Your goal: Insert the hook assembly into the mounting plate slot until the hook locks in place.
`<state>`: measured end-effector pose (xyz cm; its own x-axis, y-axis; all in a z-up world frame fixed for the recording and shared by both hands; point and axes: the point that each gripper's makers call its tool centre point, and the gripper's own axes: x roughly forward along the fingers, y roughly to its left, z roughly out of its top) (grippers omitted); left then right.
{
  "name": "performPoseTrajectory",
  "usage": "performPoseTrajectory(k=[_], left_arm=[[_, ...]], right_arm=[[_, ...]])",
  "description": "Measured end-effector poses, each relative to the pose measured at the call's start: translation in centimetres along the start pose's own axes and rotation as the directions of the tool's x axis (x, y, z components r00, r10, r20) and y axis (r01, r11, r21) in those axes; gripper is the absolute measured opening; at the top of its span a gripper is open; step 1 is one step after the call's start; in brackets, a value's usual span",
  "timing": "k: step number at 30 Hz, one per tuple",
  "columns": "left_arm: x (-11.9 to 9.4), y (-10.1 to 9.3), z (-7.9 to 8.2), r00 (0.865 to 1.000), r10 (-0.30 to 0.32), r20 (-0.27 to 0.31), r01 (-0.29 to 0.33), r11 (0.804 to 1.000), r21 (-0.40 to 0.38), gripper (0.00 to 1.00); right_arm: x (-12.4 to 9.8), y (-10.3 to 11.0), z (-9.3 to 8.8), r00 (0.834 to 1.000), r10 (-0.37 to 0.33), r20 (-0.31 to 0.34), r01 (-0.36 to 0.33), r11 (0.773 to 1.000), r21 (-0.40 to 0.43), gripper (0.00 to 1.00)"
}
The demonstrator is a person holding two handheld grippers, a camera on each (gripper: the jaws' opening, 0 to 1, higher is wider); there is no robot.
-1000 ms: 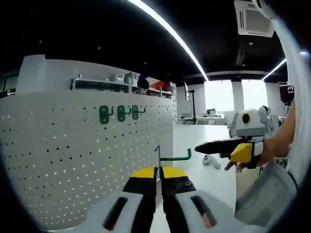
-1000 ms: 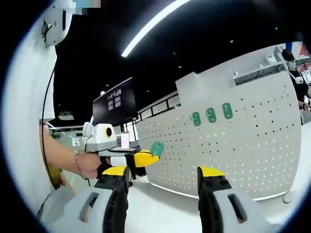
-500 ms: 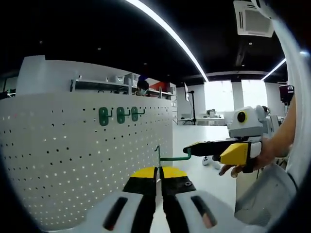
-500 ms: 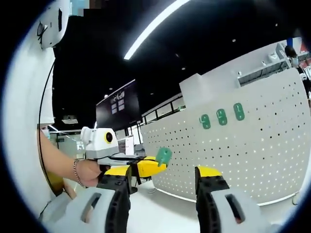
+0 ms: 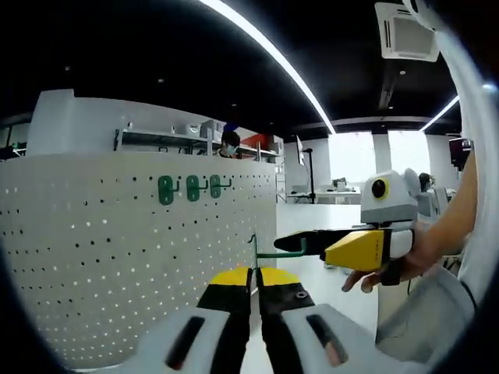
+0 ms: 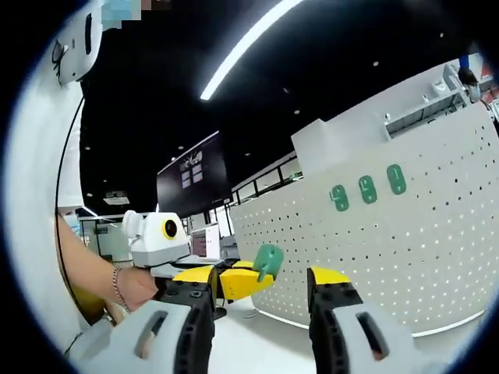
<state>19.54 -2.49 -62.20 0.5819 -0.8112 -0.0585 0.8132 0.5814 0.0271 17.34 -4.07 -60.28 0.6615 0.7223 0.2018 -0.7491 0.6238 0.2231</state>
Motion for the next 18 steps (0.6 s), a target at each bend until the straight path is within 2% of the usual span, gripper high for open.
performPoseTrajectory(k=[15,18], left_arm=[[0.0,-0.3,0.3,1.000,0.001,0.013,-0.001,1.000,-0.005,0.02],[0.0,-0.3,0.4,1.000,0.002,0.015,-0.002,1.000,-0.007,0.02]], right_arm=[[1.2,-0.1,-0.1,1.000,-0.002,-0.009,0.002,1.000,0.007,0.25],[1.3,0.0,0.0,1.000,-0.001,-0.007,0.002,1.000,0.011,0.17]])
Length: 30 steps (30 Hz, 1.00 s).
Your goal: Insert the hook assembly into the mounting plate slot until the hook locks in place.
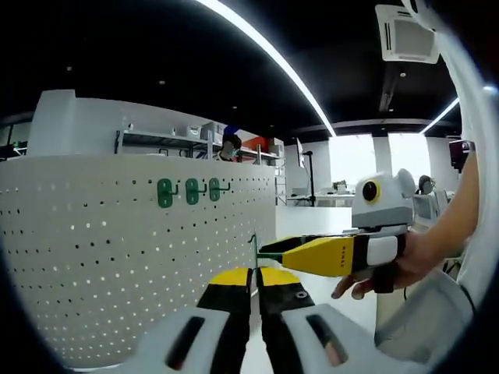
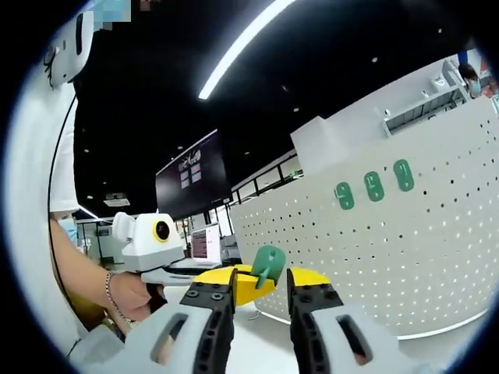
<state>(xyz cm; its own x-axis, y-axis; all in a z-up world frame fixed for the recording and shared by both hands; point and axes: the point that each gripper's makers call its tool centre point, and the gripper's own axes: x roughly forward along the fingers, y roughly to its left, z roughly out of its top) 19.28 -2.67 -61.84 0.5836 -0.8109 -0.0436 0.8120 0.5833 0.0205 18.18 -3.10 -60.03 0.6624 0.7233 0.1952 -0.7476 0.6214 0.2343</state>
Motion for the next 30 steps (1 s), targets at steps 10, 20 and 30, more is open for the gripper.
performPoseTrajectory(k=[10,20,30], left_arm=[[0.02,-0.05,0.08,1.000,0.001,-0.001,-0.001,1.000,0.003,0.02],[-0.17,0.17,0.13,1.000,0.011,0.000,-0.011,1.000,0.005,0.02],[-0.13,0.29,0.28,0.999,0.032,0.007,-0.032,0.999,0.003,0.02]], right_arm=[[0.15,-0.21,-0.21,1.000,-0.013,-0.010,0.013,1.000,0.017,0.07],[0.45,-0.04,-0.24,0.999,-0.034,-0.003,0.034,0.998,0.057,0.05],[0.70,-0.55,-0.13,0.996,-0.090,0.009,0.088,0.988,0.127,0.02]])
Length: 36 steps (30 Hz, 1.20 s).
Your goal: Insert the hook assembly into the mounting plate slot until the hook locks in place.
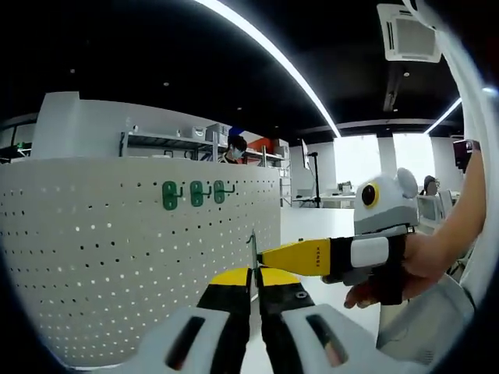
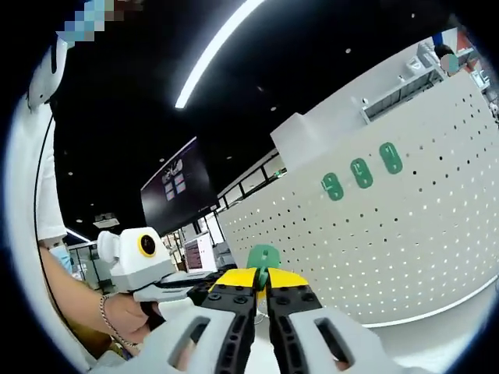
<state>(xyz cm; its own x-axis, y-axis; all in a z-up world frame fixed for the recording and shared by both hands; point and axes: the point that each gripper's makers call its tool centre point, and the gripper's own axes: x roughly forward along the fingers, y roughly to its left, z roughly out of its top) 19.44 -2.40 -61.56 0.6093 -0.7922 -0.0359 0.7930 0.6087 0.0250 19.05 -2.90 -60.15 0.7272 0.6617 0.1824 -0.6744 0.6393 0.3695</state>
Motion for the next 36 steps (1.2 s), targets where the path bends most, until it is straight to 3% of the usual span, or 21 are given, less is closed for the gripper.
performPoseTrajectory(k=[8,36], left_arm=[[0.00,-0.04,-0.05,1.000,0.006,0.006,-0.005,0.999,-0.035,0.02],[0.07,0.08,-0.20,1.000,0.011,0.002,-0.011,1.000,-0.015,0.04]], right_arm=[[0.17,-0.05,0.05,1.000,-0.002,-0.002,0.002,1.000,-0.002,0.02],[0.25,-0.13,-0.03,1.000,-0.016,-0.024,0.016,1.000,-0.016,0.00]])
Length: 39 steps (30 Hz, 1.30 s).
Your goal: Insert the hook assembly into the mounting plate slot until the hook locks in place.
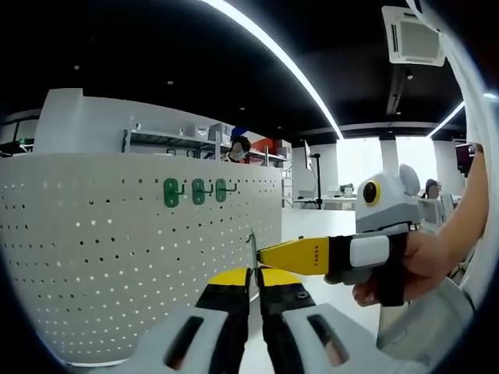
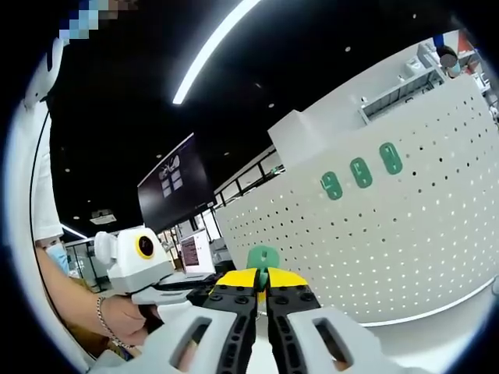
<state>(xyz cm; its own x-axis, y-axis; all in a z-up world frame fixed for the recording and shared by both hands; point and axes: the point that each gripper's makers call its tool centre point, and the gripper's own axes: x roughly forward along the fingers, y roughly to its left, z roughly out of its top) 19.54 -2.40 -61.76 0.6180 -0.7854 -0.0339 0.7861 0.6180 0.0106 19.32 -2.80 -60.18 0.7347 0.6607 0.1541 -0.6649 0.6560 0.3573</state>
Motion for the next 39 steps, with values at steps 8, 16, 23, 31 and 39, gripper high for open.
performPoseTrajectory(k=[8,16,23,31,39], left_arm=[[0.0,0.2,-0.8,0.999,0.014,-0.042,-0.015,1.000,-0.019,0.22],[0.3,0.6,-2.0,0.995,0.052,-0.090,-0.053,0.999,-0.001,0.73],[0.3,0.7,-2.3,0.994,0.066,-0.092,-0.066,0.998,0.004,0.92],[0.1,0.9,-2.3,0.992,0.076,-0.096,-0.077,0.997,0.001,0.90],[0.1,0.8,-2.4,0.993,0.066,-0.095,-0.068,0.997,-0.023,0.85]], right_arm=[[0.0,0.1,0.0,1.000,0.006,-0.008,-0.006,1.000,-0.004,0.00],[-0.1,0.0,-0.1,1.000,0.006,-0.015,-0.006,1.000,-0.005,0.00],[-0.1,-0.1,0.0,1.000,0.008,-0.016,-0.008,1.000,-0.002,0.00],[0.0,0.2,-0.6,0.997,-0.006,-0.071,-0.008,0.981,-0.195,0.00],[0.1,0.1,-0.8,0.996,-0.037,-0.081,0.014,0.963,-0.271,0.00]])
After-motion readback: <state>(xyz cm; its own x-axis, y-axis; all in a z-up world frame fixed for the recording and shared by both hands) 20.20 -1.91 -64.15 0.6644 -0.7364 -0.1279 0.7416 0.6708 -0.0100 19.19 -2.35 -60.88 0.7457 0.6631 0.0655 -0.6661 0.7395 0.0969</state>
